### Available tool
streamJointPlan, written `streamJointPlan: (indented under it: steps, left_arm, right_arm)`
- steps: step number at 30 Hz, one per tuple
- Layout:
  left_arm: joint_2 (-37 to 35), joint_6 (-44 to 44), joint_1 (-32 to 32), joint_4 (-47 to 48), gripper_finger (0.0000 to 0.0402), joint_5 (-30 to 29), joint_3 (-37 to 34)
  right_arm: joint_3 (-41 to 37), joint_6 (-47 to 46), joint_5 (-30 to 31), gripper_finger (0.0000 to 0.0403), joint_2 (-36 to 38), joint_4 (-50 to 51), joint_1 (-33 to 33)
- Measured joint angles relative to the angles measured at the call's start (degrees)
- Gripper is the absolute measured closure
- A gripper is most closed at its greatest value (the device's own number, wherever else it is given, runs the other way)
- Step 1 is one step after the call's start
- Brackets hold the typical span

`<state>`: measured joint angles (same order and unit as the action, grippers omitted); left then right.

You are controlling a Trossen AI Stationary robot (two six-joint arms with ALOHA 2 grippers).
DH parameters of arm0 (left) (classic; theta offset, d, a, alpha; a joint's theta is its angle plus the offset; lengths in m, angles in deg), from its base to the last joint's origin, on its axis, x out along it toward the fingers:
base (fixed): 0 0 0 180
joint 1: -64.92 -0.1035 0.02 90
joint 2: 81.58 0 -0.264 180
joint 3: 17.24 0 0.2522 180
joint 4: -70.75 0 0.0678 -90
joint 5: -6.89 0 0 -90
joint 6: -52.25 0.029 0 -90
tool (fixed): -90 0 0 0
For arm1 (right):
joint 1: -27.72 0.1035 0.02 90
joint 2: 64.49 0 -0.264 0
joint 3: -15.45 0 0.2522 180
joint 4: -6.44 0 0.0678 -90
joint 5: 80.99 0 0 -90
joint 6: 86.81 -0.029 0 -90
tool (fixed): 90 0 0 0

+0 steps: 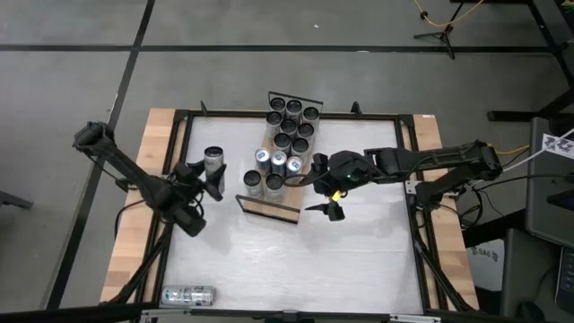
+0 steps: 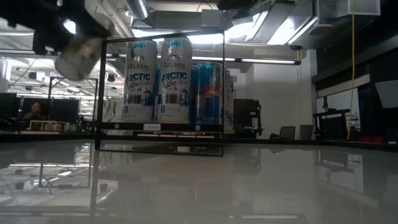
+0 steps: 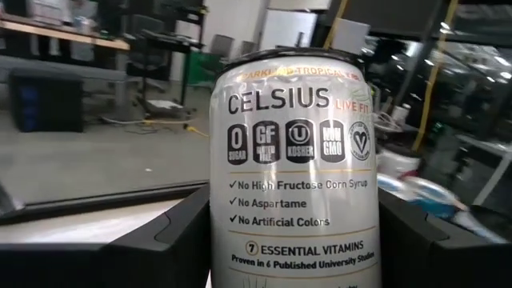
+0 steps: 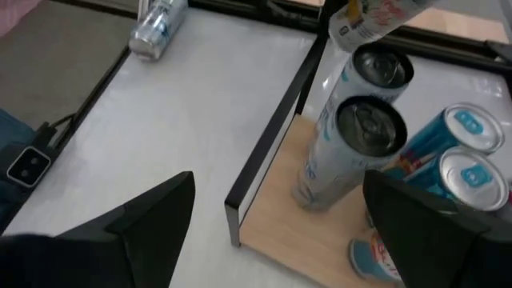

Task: Place canned beverage on shelf
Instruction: Put the orange soda can on the shelf aligned with the other orange soda can

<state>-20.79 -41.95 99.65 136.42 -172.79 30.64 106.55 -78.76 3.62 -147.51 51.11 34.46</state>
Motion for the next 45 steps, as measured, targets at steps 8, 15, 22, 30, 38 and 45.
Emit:
streamJointPlan:
  steps: [8,15,22,30,38,45]
  left_arm:
    - [-5.6,12.1,6.4,-0.6,0.0161,7.5,6.8]
    - [-5.7,21.6,9.5,-11.5,0.0161,16.3,9.3]
    - [-5.7,35.6,9.1,-29.9,0.0161,30.1,9.3]
    - [-3.8,39.3,5.5,-41.4,0.0161,44.4,9.3]
    - [2.7,45.4,1.6,-50.3,0.0161,52.9,9.3]
    - [8.6,52.8,-0.7,-61.0,0.0161,58.6,9.3]
  right_arm:
    - [0.0,0.0,-0.1,0.0045,0.0,-1.4,0.0]
    - [0.0,3.5,-0.8,0.0045,0.0,-3.4,0.0]
    - [0.0,6.0,-4.7,0.0045,0.0,-12.3,0.0]
    - [0.0,10.3,-4.8,0.0045,-1.5,-24.3,0.0]
    - [0.0,5.3,-10.6,0.0045,-4.3,-31.4,0.0]
    - [0.0,2.1,-16.0,0.0045,-7.8,-32.8,0.0]
